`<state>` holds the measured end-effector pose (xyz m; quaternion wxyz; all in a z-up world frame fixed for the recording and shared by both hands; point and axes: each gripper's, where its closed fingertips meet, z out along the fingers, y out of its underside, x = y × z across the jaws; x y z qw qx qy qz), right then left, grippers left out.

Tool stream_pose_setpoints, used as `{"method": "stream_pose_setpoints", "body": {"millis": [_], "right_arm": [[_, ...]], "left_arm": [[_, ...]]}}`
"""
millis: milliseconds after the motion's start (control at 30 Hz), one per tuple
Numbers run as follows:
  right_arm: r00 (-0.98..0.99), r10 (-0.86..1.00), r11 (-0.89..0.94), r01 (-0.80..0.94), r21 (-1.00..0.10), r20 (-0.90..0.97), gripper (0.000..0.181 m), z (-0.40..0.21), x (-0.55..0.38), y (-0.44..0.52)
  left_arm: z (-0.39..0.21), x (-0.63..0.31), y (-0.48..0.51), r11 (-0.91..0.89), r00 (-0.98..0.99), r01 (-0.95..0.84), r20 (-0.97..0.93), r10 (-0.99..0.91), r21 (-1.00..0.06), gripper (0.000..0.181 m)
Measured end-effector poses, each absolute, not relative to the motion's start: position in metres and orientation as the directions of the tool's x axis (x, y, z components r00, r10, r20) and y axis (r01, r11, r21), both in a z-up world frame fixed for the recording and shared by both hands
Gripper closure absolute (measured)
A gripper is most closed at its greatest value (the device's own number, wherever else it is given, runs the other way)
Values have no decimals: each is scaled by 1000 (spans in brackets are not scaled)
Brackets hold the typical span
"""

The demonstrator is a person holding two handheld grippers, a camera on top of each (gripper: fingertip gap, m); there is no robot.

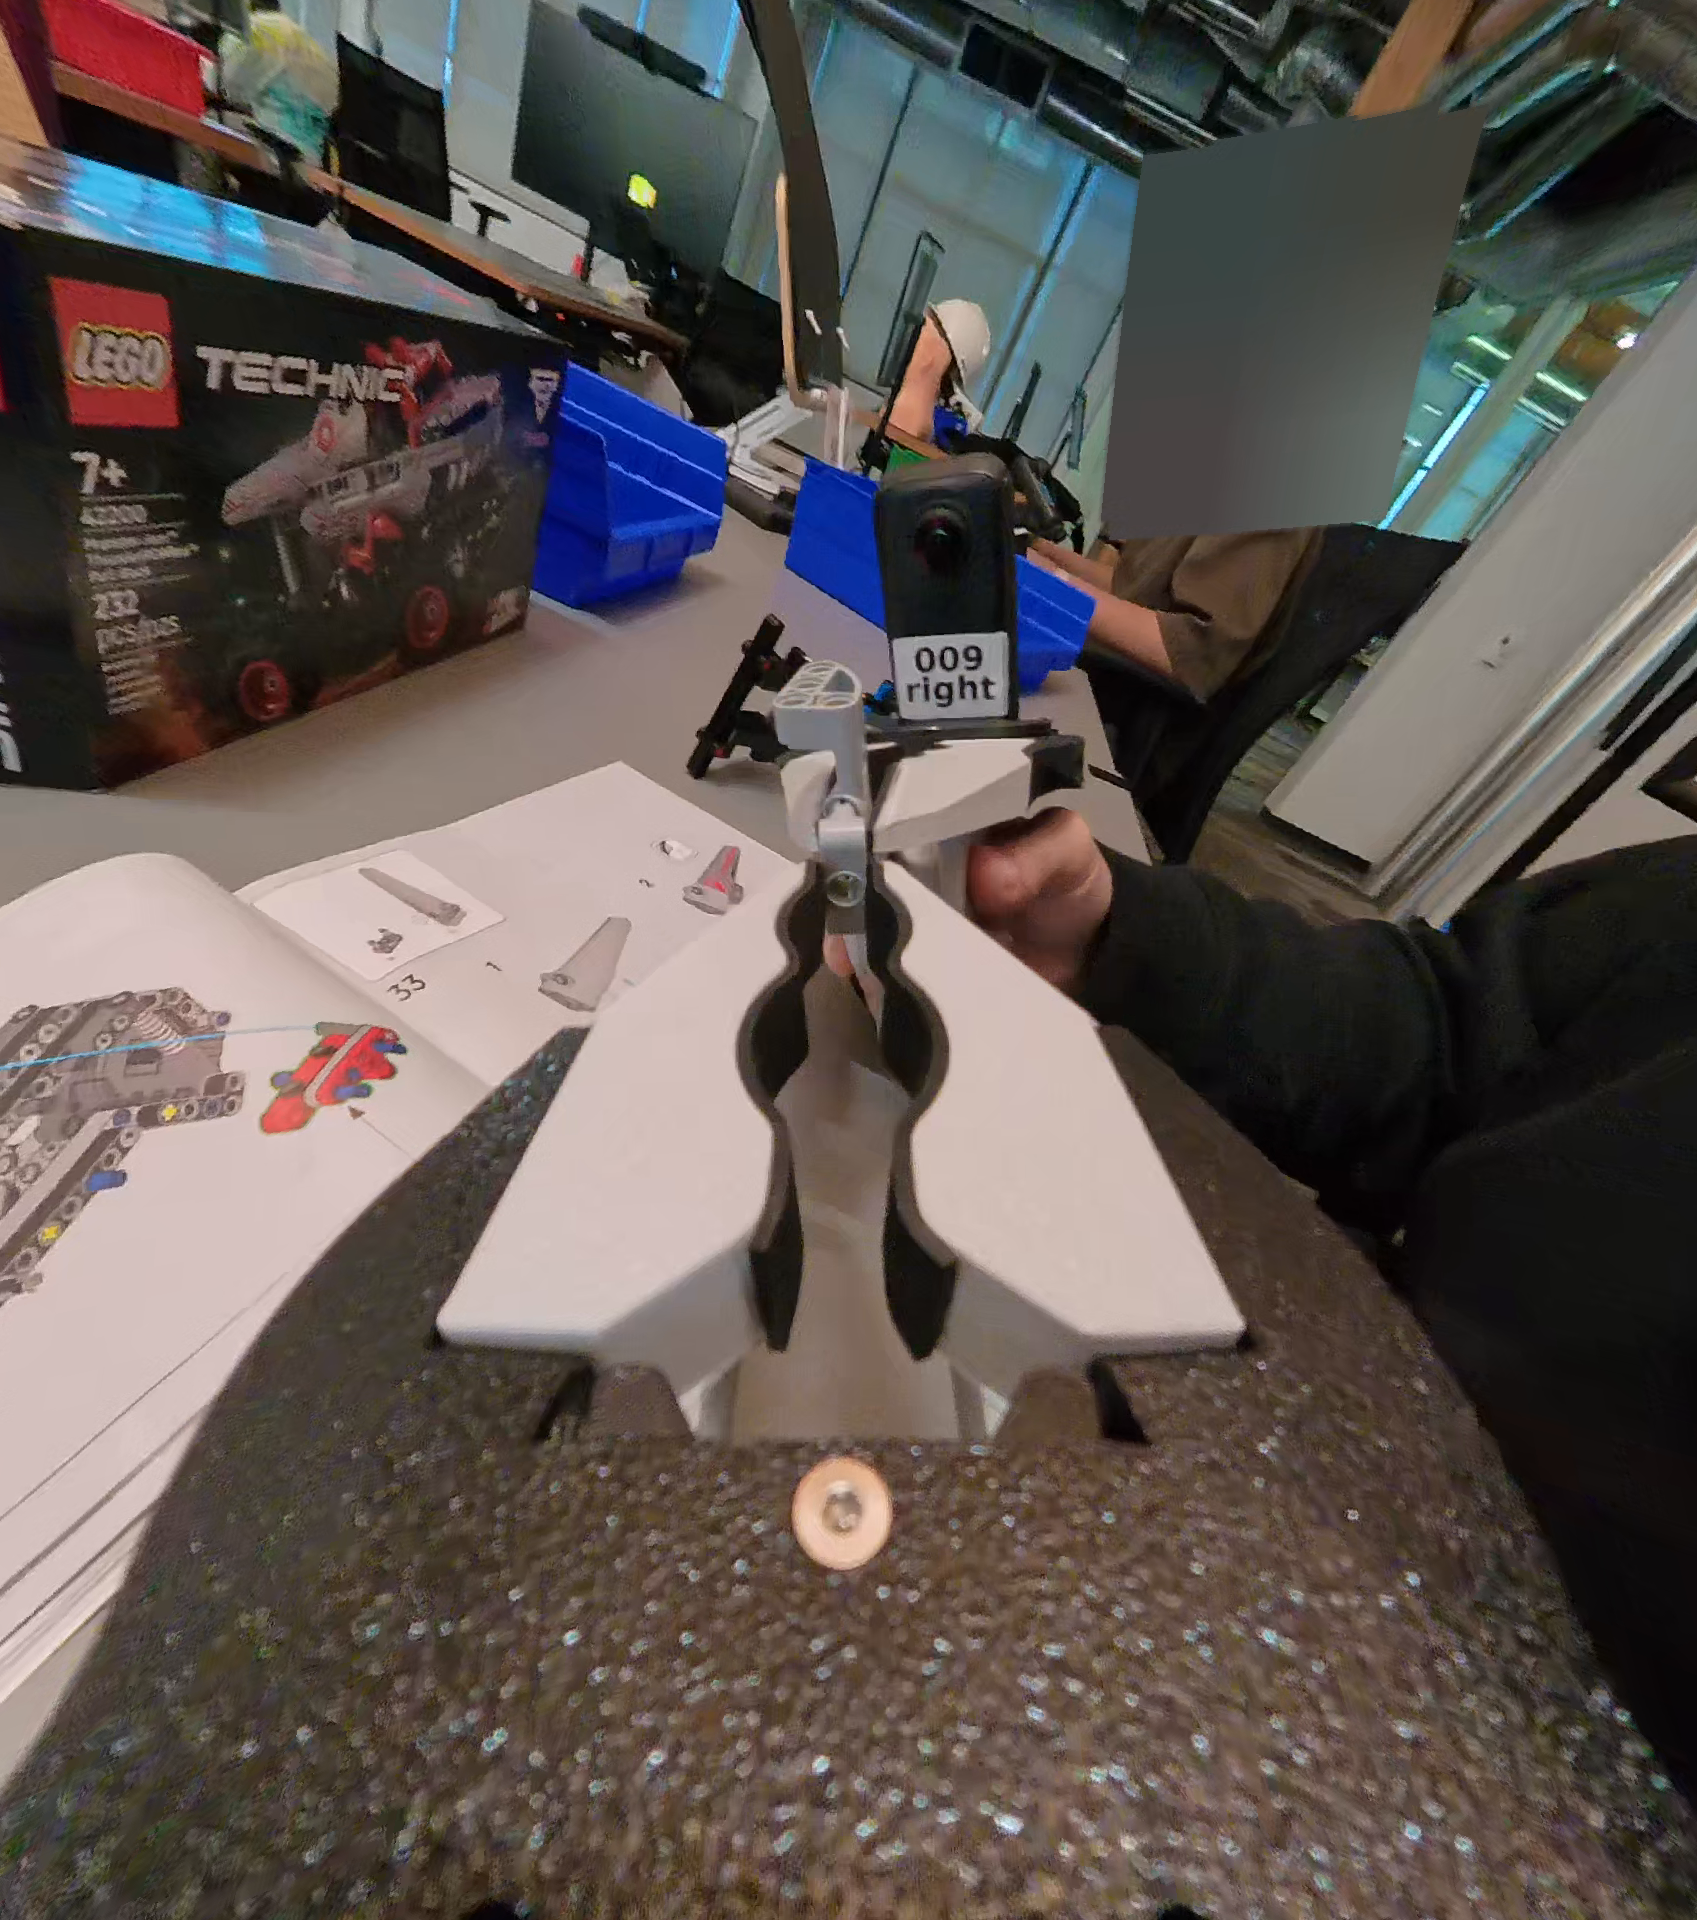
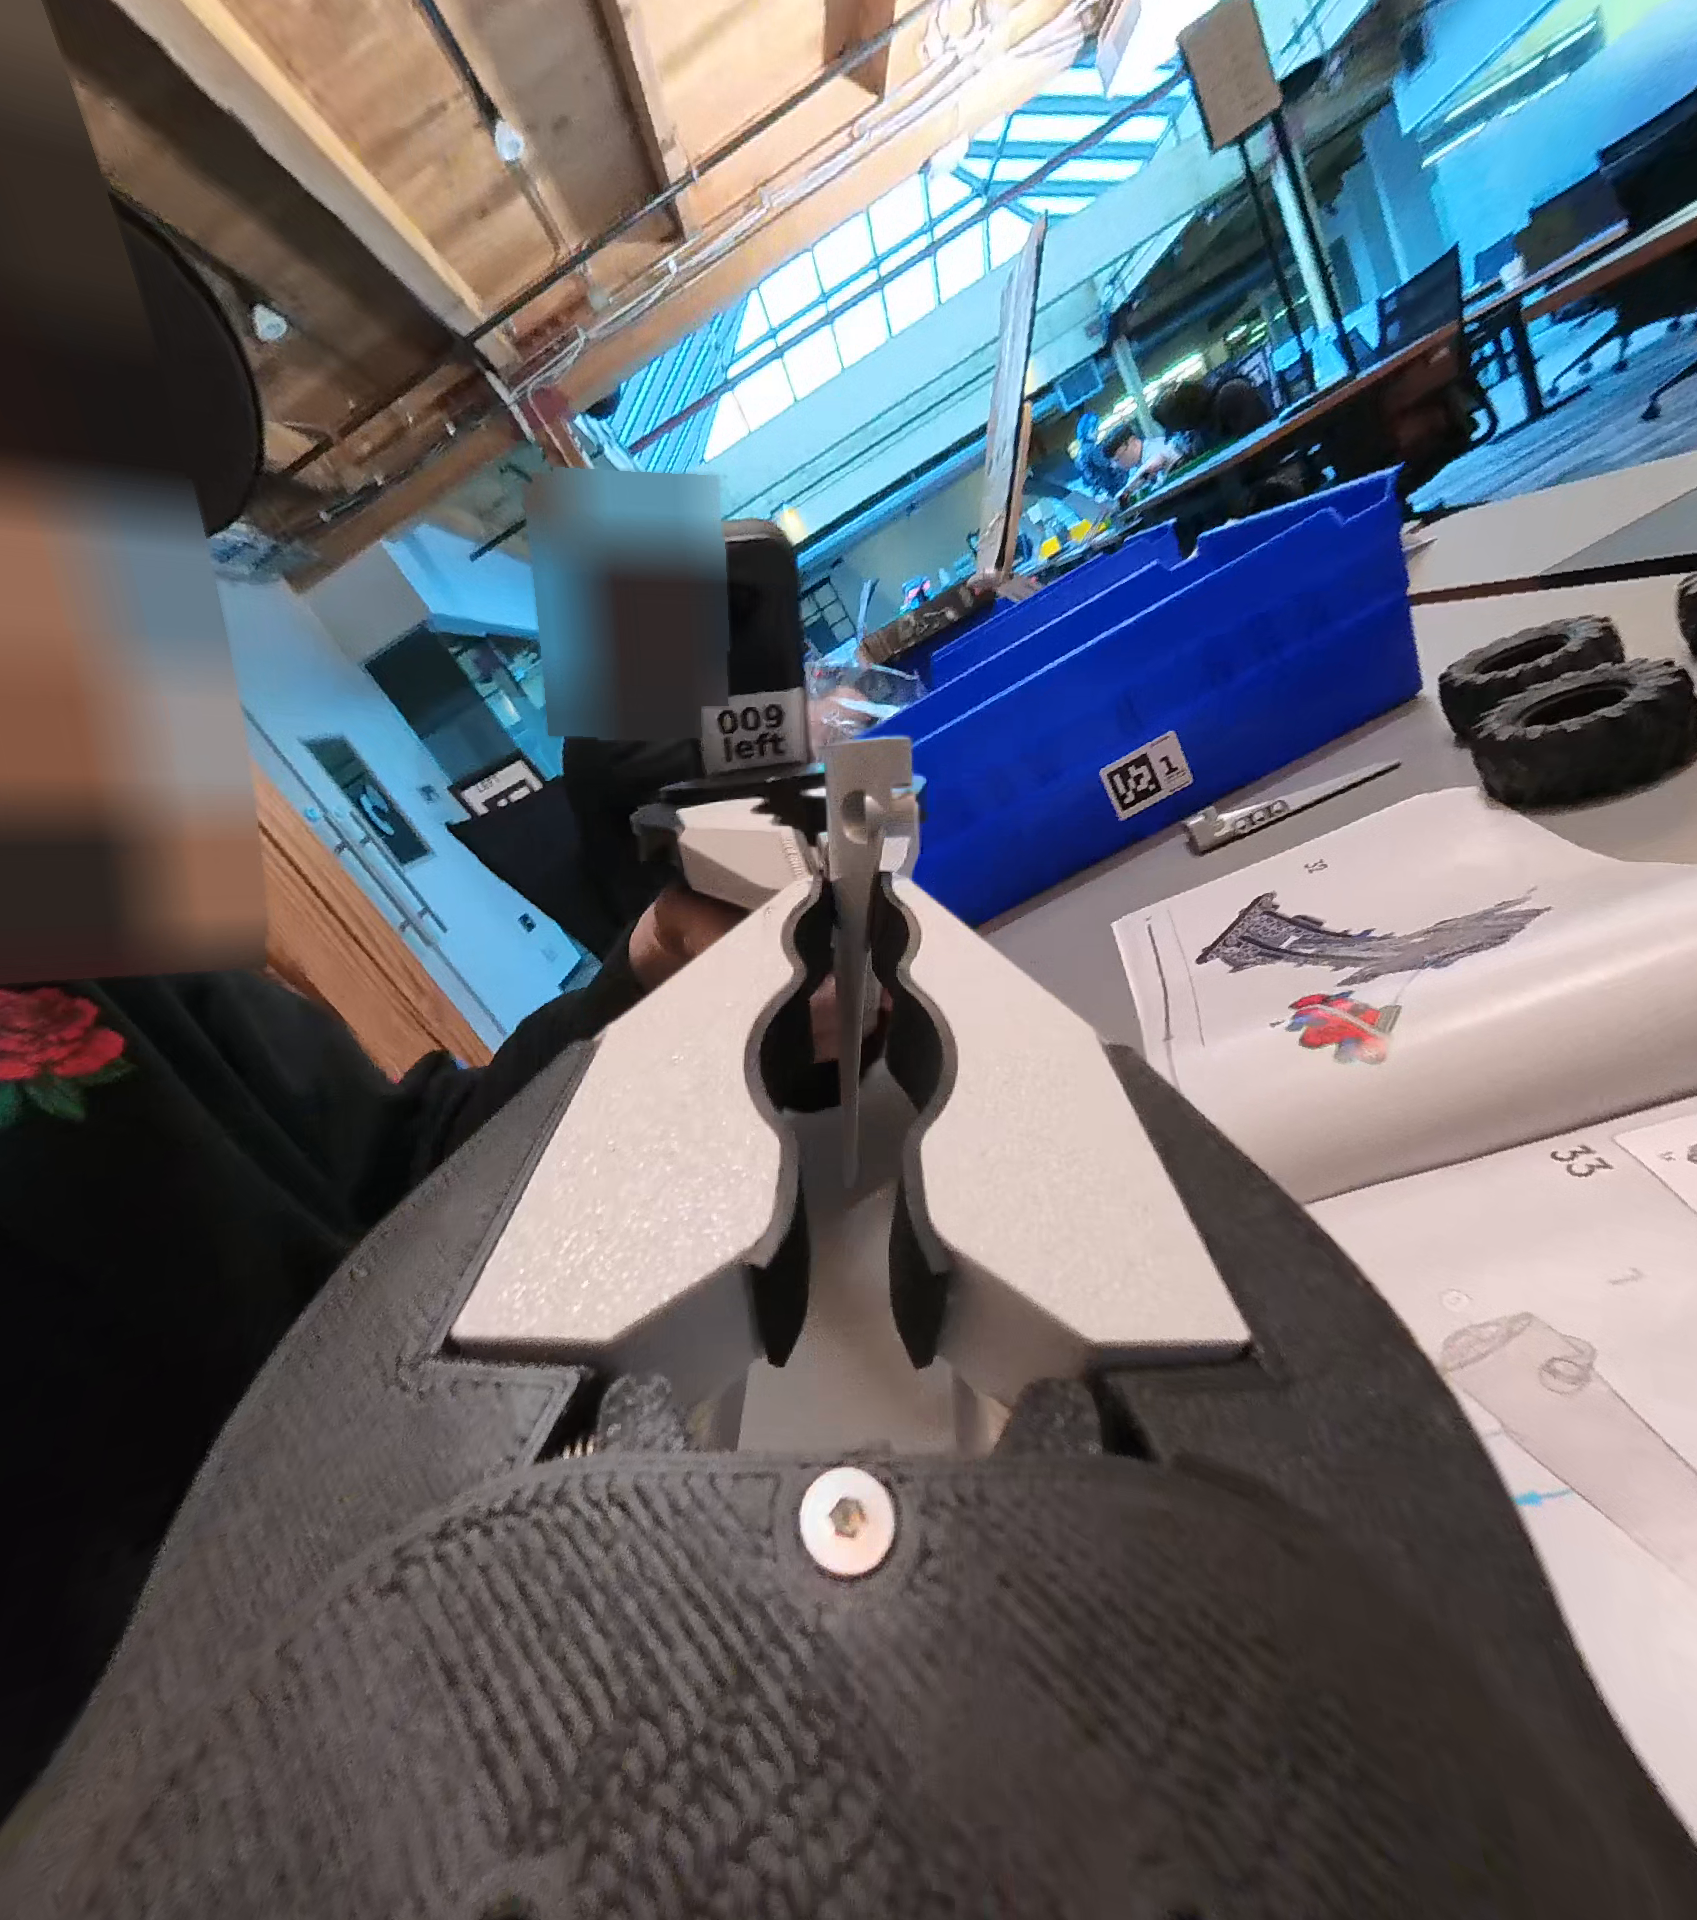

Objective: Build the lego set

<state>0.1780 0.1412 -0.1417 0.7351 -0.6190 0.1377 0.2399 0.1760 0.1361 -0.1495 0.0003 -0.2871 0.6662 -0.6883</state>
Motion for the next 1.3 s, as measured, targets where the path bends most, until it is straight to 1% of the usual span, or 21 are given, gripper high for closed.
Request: {"method": "stream_pose_setpoints", "body": {"millis": [33,133,300,433,567,867,1000,1100,1167,1233,1300], "right_arm": [[844,200,98,-523,-846,-498,175,-143,175,141],[875,186,0,-454,-891,-446,175,-153,169,142],[909,154,-98,-376,-921,-388,175,-166,165,142],[907,151,-121,-377,-918,-392,175,-169,165,141],[865,168,-38,-473,-880,-472,175,-160,171,142],[843,200,109,-526,-844,-500,176,-141,177,140],[848,181,93,-519,-850,-498,175,-144,177,141],[884,138,27,-454,-891,-446,175,-152,175,141],[888,124,0,-445,-895,-442,175,-156,175,143],[864,169,-7,-481,-877,-475,175,-156,171,143],[854,204,-24,-485,-874,-479,175,-154,165,142]], "left_arm": [[-151,173,136,-107,-840,-398,408,-358,-911,176],[-160,167,136,-24,-854,-408,392,-342,-912,176],[-174,164,136,89,-870,-384,328,-367,-919,176],[-177,164,135,115,-877,-362,296,-379,-925,176],[-168,169,135,40,-874,-344,304,-379,-938,176],[-146,176,134,-119,-856,-320,341,-389,-940,176],[-149,178,136,-65,-854,-266,266,-447,-962,177],[-157,176,135,-25,-855,-304,284,-435,-952,176],[-162,176,136,-2,-853,-315,284,-437,-949,177],[-162,173,136,20,-864,-299,262,-430,-954,177],[-161,168,135,16,-876,-311,280,-392,-950,177]]}}
